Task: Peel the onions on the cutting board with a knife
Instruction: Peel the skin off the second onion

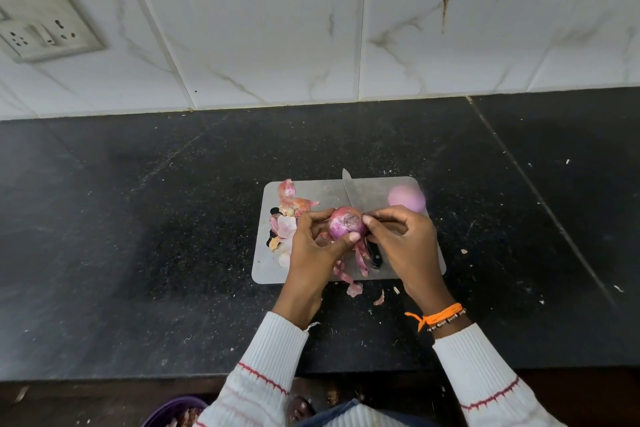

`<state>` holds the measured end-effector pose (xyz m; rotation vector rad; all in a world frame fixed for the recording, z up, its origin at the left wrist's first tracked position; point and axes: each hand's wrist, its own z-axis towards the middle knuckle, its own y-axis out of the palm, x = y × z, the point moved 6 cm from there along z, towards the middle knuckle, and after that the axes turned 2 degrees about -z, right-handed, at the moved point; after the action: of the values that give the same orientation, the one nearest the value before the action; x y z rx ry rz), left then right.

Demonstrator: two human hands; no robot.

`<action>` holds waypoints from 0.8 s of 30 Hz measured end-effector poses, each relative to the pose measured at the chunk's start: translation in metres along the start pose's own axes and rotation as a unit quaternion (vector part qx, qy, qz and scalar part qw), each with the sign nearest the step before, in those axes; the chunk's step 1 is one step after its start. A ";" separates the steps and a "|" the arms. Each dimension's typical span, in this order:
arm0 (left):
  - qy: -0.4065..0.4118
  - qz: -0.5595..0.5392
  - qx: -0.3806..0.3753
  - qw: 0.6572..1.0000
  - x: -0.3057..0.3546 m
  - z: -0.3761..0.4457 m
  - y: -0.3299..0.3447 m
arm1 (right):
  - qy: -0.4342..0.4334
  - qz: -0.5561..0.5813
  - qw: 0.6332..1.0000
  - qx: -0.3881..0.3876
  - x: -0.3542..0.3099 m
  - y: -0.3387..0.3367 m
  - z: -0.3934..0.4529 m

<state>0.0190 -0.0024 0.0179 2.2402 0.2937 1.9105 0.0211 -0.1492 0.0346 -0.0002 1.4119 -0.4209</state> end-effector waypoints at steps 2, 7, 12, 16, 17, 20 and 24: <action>-0.006 0.003 0.003 1.000 -0.001 0.000 0.000 | -0.041 -0.043 0.998 0.017 -0.006 -0.001 -0.001; -0.053 -0.047 -0.015 0.997 -0.008 0.000 0.003 | -0.060 -0.074 0.995 0.029 -0.005 0.000 -0.001; -0.068 -0.100 -0.023 0.992 -0.006 0.000 0.002 | -0.042 -0.123 0.991 0.022 0.008 -0.003 -0.001; -0.079 -0.155 -0.034 0.984 -0.004 0.001 0.003 | -0.017 -0.102 0.995 0.009 0.014 -0.001 -0.001; -0.082 -0.164 -0.034 0.982 -0.005 0.001 0.003 | -0.016 -0.087 0.996 0.004 0.014 0.000 -0.001; -0.077 -0.153 -0.039 0.984 -0.006 0.001 0.005 | 0.015 0.008 0.999 -0.032 0.013 0.006 0.000; -0.061 -0.140 -0.021 0.988 -0.003 -0.002 0.006 | 0.090 0.158 0.977 -0.113 0.008 0.017 -0.005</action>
<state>0.0169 -0.0090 0.0171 2.1455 0.5139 1.6152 0.0222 -0.1346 0.0220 0.0790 1.5994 0.0042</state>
